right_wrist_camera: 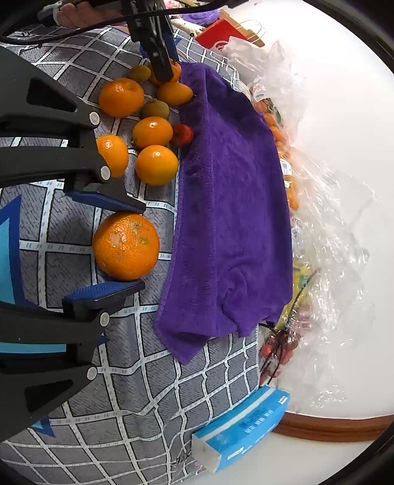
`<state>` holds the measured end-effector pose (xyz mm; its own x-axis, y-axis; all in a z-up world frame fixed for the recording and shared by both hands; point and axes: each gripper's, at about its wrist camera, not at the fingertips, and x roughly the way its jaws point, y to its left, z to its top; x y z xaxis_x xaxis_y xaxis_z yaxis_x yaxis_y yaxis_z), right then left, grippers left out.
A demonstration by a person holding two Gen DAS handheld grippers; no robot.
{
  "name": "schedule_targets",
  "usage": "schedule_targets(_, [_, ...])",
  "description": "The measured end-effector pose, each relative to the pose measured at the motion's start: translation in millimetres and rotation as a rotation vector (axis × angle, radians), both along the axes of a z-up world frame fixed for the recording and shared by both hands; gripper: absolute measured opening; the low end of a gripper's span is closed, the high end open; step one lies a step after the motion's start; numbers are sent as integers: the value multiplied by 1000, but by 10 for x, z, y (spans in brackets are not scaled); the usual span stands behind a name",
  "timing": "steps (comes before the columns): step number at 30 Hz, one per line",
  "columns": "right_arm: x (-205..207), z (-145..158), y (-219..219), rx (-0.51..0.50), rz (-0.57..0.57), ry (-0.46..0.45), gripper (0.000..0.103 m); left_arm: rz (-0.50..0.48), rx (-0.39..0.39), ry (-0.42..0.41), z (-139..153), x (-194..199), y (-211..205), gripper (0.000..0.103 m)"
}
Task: Organize fruits
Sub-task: 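Grasp a large stemmed orange with the left gripper while the right gripper grasps another large orange, then lift both held oranges and carry them over the purple towel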
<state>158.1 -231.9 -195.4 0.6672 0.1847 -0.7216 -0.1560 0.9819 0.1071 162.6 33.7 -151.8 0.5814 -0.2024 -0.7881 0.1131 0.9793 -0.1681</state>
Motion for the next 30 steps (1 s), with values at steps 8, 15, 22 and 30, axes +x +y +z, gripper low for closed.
schedule_targets(8, [16, -61, 63, -30, 12, 11, 44, -30, -56, -22, -64, -65, 22, 53])
schedule_targets(15, [16, -45, -8, 27, 13, 4, 43, -8, -78, -29, -100, -104, 118, 43])
schedule_targets(22, [-49, 4, 20, 27, 29, -32, 43, -6, -47, -69, -66, -147, 88, 43])
schedule_targets(30, [-84, 68, -23, 46, 23, -67, 43, 33, -74, -122, 22, -167, 169, 43])
